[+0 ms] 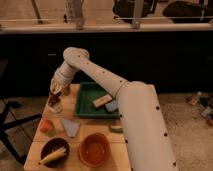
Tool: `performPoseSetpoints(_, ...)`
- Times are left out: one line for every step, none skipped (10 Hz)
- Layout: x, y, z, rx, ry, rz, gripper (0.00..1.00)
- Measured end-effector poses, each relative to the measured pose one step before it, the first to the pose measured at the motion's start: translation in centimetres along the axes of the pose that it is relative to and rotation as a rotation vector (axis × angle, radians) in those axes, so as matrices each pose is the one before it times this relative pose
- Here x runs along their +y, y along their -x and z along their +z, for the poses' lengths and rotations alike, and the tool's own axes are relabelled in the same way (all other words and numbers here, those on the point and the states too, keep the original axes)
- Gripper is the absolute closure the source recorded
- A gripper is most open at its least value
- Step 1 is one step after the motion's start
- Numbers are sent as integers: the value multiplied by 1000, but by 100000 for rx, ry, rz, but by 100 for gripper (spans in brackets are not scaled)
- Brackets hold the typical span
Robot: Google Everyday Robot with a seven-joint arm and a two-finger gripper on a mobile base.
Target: Place grapes in paper cup
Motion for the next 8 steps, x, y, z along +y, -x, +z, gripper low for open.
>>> performPoseSetpoints(-13,30,25,-26,30,-43,96)
performPoseSetpoints(7,-11,-5,12,-5,14,96)
performPoseSetpoints(23,-19,10,-6,20,40,96)
performPoseSetpoints(2,-7,-10,11,-14,6,96)
performPoseSetpoints(-2,8,10,-21,7,-4,96)
performPoseSetpoints(14,-7,26,-27,24,19,97)
performPoseSetpoints(45,-28,61,-65,55,77,100)
performPoseSetpoints(7,-2,10,7,25,-6,96)
